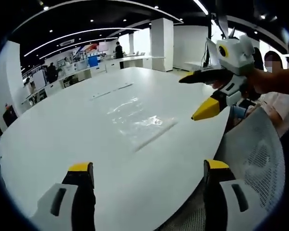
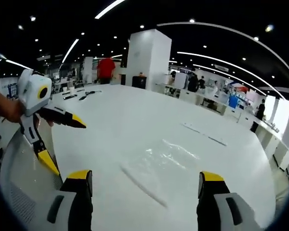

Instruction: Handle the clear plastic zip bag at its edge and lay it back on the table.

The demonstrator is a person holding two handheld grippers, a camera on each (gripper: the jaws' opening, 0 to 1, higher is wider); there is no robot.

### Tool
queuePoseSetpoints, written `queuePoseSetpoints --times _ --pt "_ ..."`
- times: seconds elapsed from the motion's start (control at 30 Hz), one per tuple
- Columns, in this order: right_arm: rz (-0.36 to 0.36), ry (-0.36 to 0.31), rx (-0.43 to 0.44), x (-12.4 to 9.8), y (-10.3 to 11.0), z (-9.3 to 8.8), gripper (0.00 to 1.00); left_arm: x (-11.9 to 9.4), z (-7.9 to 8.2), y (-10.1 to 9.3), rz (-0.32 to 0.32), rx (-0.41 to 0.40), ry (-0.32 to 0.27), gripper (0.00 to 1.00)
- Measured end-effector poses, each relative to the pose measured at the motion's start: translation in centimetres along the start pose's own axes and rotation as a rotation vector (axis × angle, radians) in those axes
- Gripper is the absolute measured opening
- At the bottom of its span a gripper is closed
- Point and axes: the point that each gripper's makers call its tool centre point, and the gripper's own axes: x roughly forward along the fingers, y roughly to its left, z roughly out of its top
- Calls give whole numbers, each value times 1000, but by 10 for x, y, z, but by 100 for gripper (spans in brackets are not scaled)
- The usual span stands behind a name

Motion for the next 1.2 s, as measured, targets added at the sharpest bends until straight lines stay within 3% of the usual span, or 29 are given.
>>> queuePoseSetpoints --times 0.2,0.33,0.63,1.2 --pt "-14 -20 47 -11 0 -5 95 -8 -1 -1 8 -42 -23 99" --pt "-19 -29 62 -17 0 -9 96 -15 3 -2 14 -26 -57 99" --pt "-51 -115 110 -34 -2 2 100 -21 6 0 57 -16 -108 99" --pt "-55 -167 116 -48 2 -2 100 -15 5 -8 31 -18 -139 98"
